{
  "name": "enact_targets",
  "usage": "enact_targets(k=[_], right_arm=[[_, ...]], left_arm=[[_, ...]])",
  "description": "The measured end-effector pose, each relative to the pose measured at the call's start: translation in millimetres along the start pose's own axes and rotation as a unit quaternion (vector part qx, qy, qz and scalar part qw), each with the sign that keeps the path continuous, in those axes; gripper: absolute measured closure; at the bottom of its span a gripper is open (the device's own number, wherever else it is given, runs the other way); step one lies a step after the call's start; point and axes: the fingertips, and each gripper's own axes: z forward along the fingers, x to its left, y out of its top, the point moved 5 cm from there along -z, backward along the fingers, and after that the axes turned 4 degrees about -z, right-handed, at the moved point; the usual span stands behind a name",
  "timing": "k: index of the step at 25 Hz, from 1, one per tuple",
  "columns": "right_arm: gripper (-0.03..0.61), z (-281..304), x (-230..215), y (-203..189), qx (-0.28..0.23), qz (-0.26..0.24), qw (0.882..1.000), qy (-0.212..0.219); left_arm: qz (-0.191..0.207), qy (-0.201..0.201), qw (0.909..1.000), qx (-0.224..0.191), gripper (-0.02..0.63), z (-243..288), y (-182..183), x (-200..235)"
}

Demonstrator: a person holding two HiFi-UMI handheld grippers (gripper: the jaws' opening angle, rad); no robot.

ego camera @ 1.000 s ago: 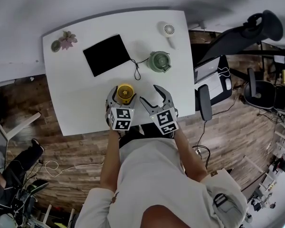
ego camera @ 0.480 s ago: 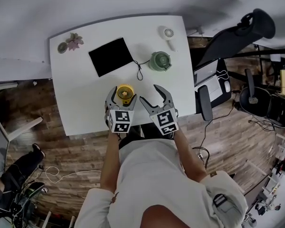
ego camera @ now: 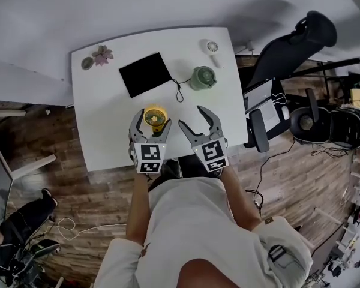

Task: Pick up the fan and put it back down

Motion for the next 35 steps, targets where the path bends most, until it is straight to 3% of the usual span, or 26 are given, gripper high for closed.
enact_targets(k=[22, 35], right_arm=[[0.282, -60, 12, 94, -0.121, -0.043, 0.990, -0.061], [0.285, -110, 21, 139, -0.192, -0.058, 0.975, -0.096]], left_arm=[[0.038, 0.033, 0.9877, -0.148, 0.229, -108, 86, 19], [0.065, 0.039, 0.9709, -0.227, 0.229, -167, 130, 12]])
